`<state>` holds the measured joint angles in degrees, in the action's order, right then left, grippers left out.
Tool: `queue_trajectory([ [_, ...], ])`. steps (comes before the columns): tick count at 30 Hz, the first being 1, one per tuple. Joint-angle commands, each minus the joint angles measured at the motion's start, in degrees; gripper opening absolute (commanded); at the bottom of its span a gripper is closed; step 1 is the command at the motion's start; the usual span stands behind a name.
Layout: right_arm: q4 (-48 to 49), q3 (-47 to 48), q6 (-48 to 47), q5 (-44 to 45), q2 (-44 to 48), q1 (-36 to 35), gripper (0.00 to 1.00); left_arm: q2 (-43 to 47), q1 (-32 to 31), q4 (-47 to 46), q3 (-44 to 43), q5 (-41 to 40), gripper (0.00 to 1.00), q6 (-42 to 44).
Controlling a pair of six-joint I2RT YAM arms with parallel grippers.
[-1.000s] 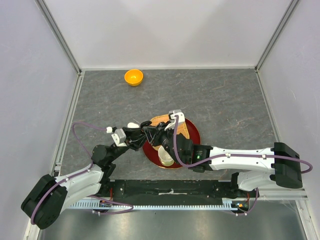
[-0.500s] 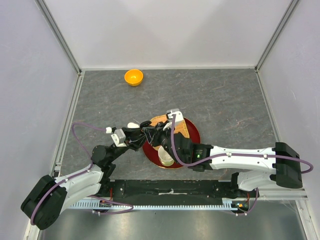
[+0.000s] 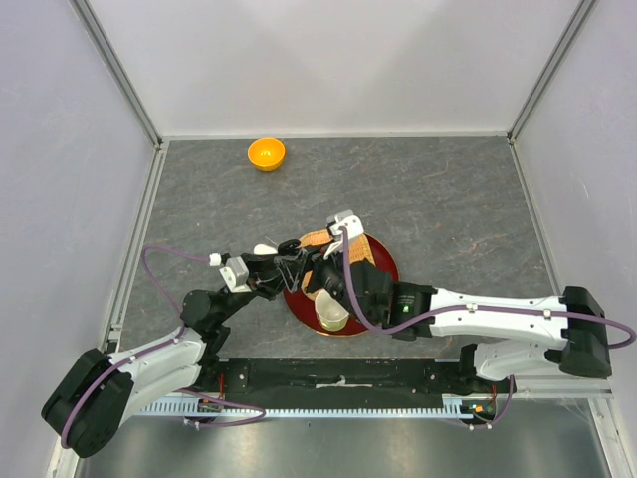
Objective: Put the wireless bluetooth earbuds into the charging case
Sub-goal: Place the earbud in the charging case.
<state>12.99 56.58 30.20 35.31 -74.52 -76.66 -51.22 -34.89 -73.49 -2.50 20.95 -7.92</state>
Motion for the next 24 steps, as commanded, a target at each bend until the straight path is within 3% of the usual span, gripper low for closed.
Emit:
queue_trajectory([
  [1,0.9,3.5,-5.0,-0.2,5.6,-0.2,0.68,-0.1,0.0,-20.6,-0.5,-1.8,0.02,1.4],
  [4,1.0,3.5,-6.7,3.1,7.6,-0.1,0.71,-0.5,0.1,-20.6,-0.6,-1.5,0.02,1.6],
  [8,-7.3,5.7,-4.0,5.9,7.9,4.8,0.77,-0.6,0.0,-20.5,-1.2,1.0,0.02,1.6],
  [11,-14.2,7.6,3.2,-5.0,6.5,13.5,0.76,-1.0,0.0,-20.3,-2.1,4.7,0.02,1.9],
  [13,-17.5,9.0,6.3,-17.5,5.0,19.8,0.75,-1.2,0.0,-19.3,-3.0,7.8,0.02,1.9],
  [16,-20.6,11.3,6.6,-27.1,1.3,23.3,0.74,-1.2,0.0,-17.7,-4.5,11.2,0.02,1.6],
  [24,-21.0,12.1,6.4,-34.3,-2.0,24.5,0.74,-2.1,0.0,-15.3,-6.5,15.9,0.02,0.7],
])
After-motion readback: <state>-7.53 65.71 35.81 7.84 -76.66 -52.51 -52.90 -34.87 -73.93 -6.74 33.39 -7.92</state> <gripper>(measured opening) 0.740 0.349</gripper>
